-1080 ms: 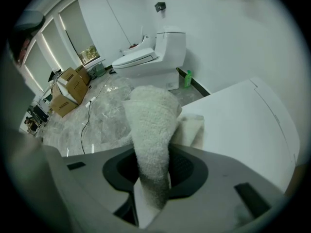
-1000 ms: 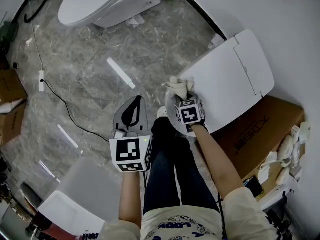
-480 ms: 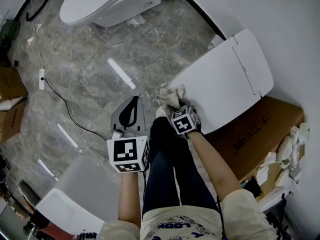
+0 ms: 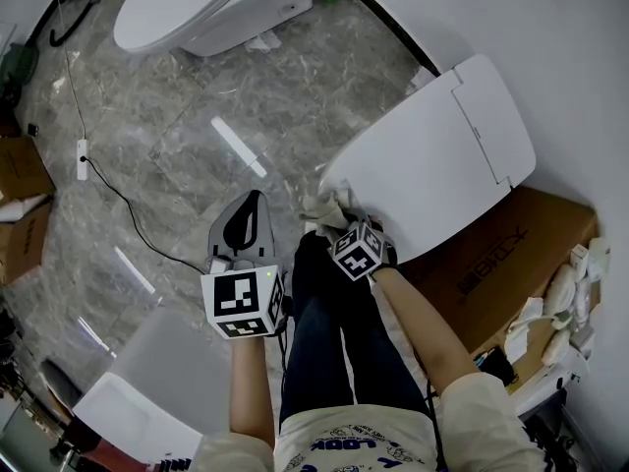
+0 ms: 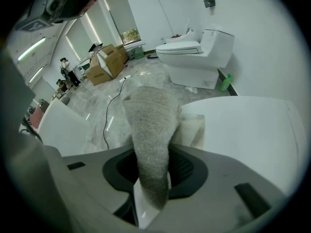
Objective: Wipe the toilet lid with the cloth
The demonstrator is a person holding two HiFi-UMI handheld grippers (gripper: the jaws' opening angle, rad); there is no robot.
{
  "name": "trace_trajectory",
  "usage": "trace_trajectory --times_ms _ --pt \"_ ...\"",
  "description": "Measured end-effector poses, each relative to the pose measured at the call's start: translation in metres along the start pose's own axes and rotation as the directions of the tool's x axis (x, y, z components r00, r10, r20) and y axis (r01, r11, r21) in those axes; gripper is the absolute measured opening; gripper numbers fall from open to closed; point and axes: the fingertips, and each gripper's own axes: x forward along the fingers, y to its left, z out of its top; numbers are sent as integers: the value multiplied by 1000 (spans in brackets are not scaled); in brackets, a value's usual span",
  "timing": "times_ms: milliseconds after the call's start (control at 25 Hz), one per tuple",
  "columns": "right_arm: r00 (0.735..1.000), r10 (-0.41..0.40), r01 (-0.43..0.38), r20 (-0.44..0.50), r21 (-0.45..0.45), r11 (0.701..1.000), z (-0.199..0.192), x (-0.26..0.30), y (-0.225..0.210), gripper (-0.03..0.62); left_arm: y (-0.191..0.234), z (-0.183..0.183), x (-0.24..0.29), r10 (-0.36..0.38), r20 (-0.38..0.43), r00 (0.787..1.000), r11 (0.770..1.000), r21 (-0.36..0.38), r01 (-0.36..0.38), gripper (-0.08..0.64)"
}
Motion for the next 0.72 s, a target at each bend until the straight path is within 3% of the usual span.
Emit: trace_trajectory --times_ms 360,720 --pt "991 118 -129 -65 -191 973 -30 -10 9 114 -6 5 5 -1 -1 1000 1000 21 1 3" --pt "978 164 -197 -130 -321 926 -52 -21 -15 115 -24 7 17 -19 -18 1000 999 35 20 3"
